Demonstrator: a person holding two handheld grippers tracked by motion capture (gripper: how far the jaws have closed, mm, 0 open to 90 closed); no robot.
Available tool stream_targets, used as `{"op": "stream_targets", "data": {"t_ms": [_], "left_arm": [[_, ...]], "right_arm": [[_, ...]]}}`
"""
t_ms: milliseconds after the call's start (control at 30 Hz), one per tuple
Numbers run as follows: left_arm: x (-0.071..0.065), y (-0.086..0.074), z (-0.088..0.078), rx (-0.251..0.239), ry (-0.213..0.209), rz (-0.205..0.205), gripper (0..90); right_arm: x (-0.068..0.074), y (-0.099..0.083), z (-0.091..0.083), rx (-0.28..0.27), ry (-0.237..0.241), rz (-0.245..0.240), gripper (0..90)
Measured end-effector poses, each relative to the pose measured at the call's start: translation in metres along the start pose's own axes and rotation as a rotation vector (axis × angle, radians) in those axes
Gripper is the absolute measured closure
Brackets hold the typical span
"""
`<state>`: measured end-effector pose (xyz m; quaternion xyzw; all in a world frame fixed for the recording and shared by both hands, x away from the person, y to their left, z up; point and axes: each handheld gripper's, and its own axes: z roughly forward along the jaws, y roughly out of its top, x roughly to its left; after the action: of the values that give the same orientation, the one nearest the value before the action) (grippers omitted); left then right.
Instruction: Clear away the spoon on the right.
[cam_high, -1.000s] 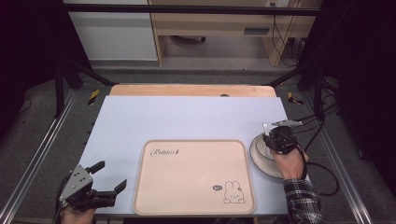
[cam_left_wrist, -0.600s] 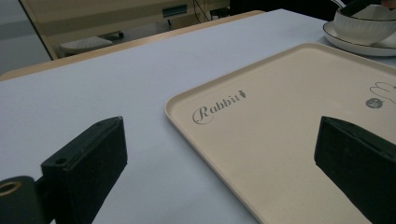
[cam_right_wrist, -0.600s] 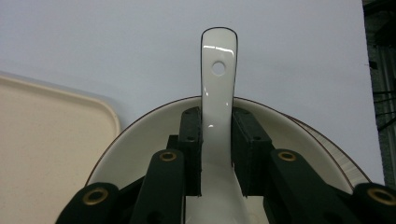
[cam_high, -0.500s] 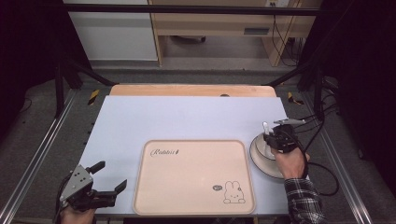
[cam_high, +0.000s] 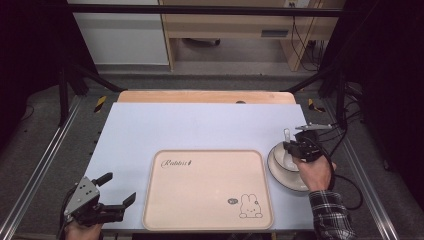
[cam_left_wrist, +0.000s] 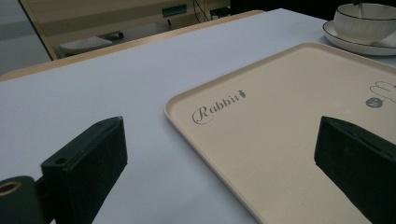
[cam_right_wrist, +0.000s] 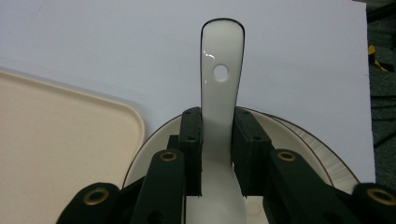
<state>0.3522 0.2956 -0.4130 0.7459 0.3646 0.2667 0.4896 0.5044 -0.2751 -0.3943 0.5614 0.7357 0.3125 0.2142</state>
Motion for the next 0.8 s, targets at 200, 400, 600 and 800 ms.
{"op": "stream_targets", "data": {"t_ms": [200,400,600,800], "left_arm": [[0.000,0.000,0.000,-0.002,0.000,-0.001,2.1],[0.000,0.000,0.000,-0.002,0.000,0.001,2.1],[-0.001,0.001,0.000,-0.002,0.001,0.002,2.1],[-0.001,0.001,0.000,-0.001,0.001,0.004,2.1]], "right_arm": [[0.001,0.006,-0.010,0.015,0.016,-0.007,75.1],[-0.001,0.010,-0.021,0.023,0.024,-0.013,75.1],[-0.003,0.013,-0.033,0.027,0.035,-0.017,75.1],[-0.002,0.016,-0.044,0.034,0.047,-0.031,75.1]]}}
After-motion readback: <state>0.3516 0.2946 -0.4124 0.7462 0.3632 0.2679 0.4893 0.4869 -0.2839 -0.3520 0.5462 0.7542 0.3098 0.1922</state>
